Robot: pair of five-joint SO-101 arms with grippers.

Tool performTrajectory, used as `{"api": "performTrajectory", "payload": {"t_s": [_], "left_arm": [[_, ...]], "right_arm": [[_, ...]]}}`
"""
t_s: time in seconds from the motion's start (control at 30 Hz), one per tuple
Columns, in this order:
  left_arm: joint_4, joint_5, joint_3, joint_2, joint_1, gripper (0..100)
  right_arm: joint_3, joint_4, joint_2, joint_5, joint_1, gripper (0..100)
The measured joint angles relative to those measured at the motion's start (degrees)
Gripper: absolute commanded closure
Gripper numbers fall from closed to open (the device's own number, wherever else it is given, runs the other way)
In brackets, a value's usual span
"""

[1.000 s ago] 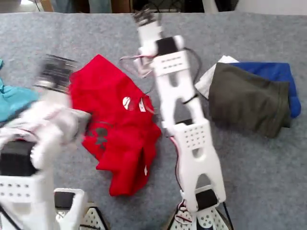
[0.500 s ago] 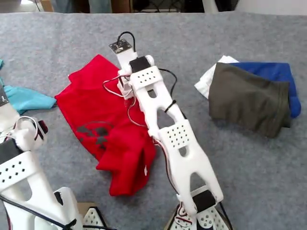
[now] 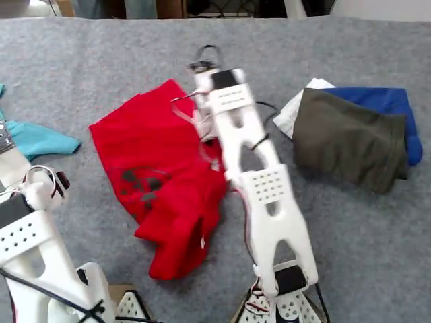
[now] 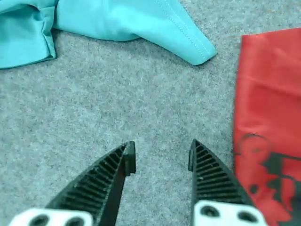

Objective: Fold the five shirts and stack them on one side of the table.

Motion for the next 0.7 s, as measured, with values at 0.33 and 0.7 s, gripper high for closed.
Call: {"api": "performTrajectory", "payload": {"t_s": [0.33,0.7], "left_arm": [[-2.99,0.62,-14.68,26.29,5.19,80],[-0.7,9.93,-45.63,62.42,13.01,80]], "right_arm": [[38.86,-1.41,-23.74,6.33,5.63,98.4],[46.51,-2.02,-28.75,9.05,11.34,60.0]]}}
